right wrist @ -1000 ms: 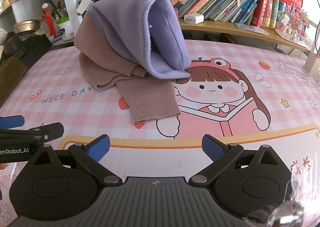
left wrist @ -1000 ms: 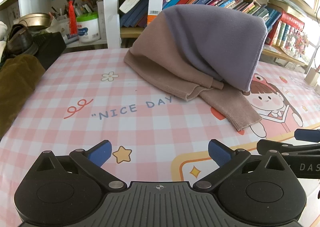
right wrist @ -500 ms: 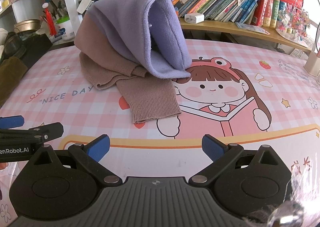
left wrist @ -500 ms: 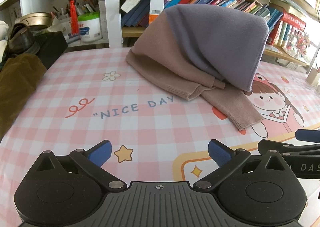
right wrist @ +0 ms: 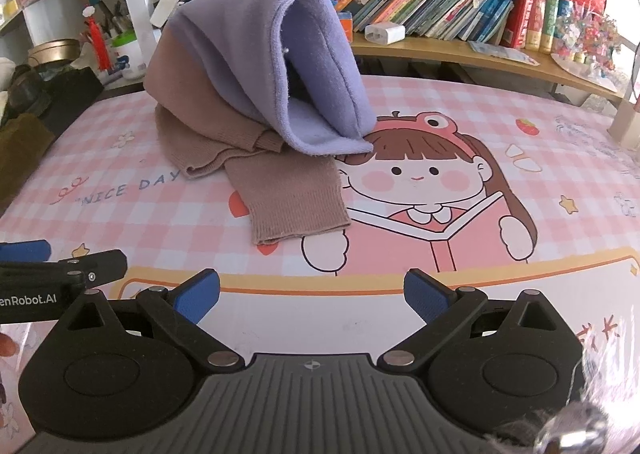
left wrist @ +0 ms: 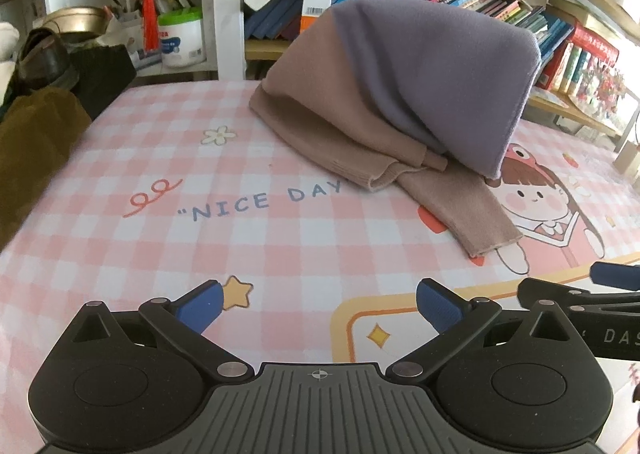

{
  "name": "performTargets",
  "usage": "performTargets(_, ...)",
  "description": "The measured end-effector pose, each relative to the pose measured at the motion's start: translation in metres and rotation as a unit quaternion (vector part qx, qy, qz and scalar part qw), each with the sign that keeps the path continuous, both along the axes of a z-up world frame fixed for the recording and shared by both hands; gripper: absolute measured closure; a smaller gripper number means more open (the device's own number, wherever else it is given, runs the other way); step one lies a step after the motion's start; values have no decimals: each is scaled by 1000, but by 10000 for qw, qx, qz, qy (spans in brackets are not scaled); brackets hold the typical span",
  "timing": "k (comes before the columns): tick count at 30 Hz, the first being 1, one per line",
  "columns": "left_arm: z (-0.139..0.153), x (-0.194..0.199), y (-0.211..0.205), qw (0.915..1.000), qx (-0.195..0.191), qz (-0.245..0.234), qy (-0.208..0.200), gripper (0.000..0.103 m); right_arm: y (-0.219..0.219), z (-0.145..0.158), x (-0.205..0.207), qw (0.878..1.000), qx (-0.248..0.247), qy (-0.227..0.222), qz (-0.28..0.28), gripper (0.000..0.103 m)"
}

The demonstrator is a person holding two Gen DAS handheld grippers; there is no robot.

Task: Fold clothes
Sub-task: 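Move both tools toward the sweater and grasp its lavender edge with the left gripper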

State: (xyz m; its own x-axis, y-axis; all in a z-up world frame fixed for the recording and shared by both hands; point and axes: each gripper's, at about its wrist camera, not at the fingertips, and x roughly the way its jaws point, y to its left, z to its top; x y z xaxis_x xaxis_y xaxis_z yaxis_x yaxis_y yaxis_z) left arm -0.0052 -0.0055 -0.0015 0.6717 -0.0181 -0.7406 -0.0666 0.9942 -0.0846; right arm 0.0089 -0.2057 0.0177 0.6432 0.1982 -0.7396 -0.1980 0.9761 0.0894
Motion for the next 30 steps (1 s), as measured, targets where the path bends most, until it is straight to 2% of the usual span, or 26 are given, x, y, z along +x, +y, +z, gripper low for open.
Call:
performTargets(10, 7, -5, -42, 9996, 196, 206, -88, 0, -40, -4, 5, 9989, 368, 77, 294, 4)
performTargets(15, 14, -1, -75, 9991, 311, 215, -189, 0, -80, 0, 9, 9976, 637, 57, 267, 4)
performTargets(19, 22, 2, -97, 9983, 364, 159, -427, 0, -112, 1, 11, 9957, 909, 53, 193, 4)
performTargets(30, 27, 15, -150, 9965, 567, 102, -598, 0, -179, -4, 12, 9898, 1422, 5, 84, 4)
